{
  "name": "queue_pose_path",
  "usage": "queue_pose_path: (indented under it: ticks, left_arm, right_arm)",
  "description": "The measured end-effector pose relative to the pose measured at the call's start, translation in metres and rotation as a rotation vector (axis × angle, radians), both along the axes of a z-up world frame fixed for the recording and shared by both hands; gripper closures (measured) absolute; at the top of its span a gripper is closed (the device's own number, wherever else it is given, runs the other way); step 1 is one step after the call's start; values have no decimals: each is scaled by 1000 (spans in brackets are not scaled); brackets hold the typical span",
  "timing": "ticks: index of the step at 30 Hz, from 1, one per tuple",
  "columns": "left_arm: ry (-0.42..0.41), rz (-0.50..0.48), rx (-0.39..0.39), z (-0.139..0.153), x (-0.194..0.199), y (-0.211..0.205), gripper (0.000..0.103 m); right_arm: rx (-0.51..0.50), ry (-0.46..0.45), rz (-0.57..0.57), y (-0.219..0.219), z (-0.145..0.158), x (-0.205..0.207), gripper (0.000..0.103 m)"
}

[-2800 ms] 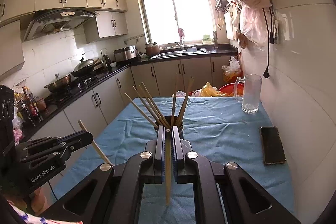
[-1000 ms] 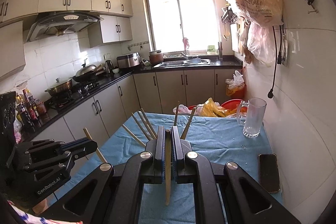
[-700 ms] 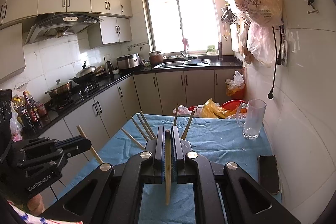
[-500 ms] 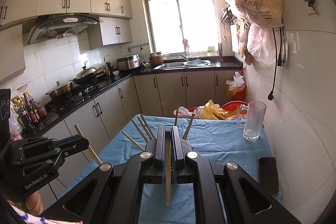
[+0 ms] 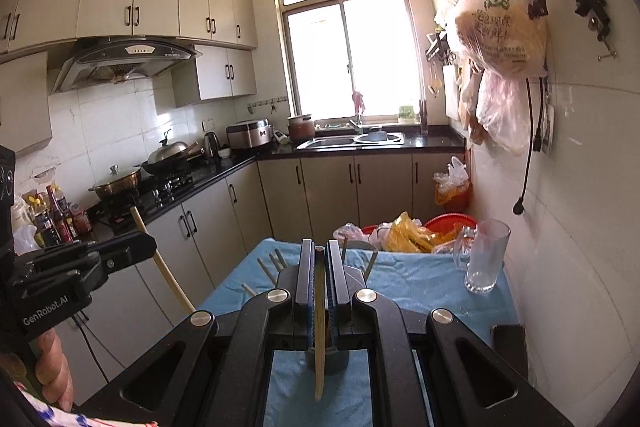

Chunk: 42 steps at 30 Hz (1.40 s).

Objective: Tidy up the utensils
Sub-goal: 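Lower both chopsticks into the black holder cup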

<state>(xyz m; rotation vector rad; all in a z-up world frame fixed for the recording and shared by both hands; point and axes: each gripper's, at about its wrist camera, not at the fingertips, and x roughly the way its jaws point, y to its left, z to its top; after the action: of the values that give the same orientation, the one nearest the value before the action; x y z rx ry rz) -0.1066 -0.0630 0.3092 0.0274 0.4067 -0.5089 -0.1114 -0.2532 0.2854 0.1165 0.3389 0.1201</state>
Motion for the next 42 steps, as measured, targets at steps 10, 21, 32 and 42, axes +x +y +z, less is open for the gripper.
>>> queue_pose_path:
  ticks: [10, 21, 32, 42]
  left_arm:
    - [22, 15, -40, 9, 44, -16, 98]
    - [52, 47, -75, -1, 98, -28, 98]
    - [96, 74, -81, -28, 133, -27, 98]
    - [113, 59, -37, -51, 145, -41, 98]
  right_arm:
    - [-9, -27, -6, 7, 22, 31, 98]
    - [-26, -46, -28, 13, 29, 77, 97]
    - [3, 14, -43, 2, -1, 118, 97]
    - [20, 69, -38, 0, -28, 135, 97]
